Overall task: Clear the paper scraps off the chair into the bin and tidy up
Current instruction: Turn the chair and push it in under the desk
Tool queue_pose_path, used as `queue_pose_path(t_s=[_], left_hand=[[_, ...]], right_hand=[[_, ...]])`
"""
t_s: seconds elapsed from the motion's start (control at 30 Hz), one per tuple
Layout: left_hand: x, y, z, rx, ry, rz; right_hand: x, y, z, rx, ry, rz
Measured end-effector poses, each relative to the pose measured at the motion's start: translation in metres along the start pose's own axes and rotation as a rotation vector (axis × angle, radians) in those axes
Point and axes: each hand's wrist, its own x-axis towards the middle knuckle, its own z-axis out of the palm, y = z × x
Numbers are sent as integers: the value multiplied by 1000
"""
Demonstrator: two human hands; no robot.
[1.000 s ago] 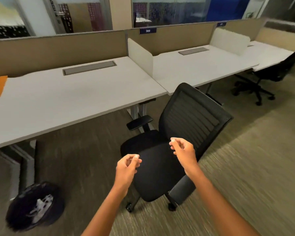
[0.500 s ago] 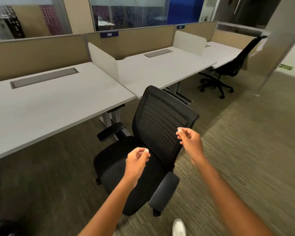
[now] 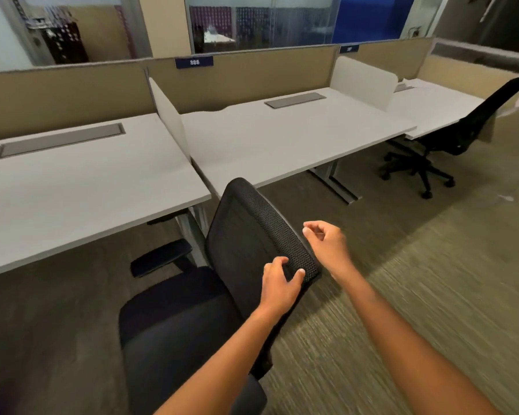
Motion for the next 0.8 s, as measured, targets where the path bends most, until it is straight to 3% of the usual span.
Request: queue_pose_path(t_s=[0.33, 0.6, 0.8], left_hand=[[76, 38, 70, 248, 206, -241], [81, 26, 55, 149, 222, -209], [63, 14, 30, 109, 167, -184]], right_hand=[[120, 22, 13, -201, -315, -173], [141, 15, 60, -326, -515, -342], [128, 8, 85, -355, -474, -332]])
